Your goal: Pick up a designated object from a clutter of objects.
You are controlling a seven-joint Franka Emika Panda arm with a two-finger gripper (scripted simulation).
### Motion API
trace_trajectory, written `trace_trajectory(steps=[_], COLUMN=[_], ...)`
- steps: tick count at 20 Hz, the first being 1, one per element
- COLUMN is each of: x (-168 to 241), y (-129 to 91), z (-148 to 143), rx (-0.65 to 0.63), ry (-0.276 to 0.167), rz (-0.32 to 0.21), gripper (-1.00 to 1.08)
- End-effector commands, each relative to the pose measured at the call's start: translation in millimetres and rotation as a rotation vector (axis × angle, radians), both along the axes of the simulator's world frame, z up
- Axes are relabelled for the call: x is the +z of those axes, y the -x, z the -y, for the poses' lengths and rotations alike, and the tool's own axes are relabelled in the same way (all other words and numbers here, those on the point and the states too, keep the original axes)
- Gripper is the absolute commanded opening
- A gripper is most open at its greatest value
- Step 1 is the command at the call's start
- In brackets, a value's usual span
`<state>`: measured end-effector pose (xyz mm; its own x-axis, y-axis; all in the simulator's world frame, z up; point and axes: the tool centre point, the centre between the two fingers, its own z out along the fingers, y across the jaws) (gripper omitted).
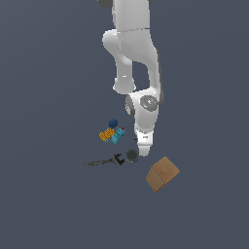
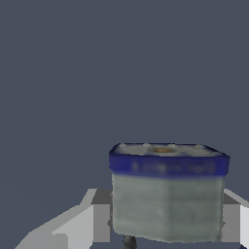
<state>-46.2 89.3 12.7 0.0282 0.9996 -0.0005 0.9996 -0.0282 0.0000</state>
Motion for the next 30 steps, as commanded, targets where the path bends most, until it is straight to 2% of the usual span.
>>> trace_trajectory(steps=[1,9,15,22,30], x=[0,2,20,63,135], y=[0,-1,-10,-31,-67], z=[0,1,6,19,39], rx=[0.000,0.000,0.000,0.002,0.004], ry=[0.000,0.000,0.000,-0.002,-0.006], rz=[0.000,0.000,0.000,-0.001,-0.002], gripper=[-1.00,-1.00,-1.00,-1.00,-1.00])
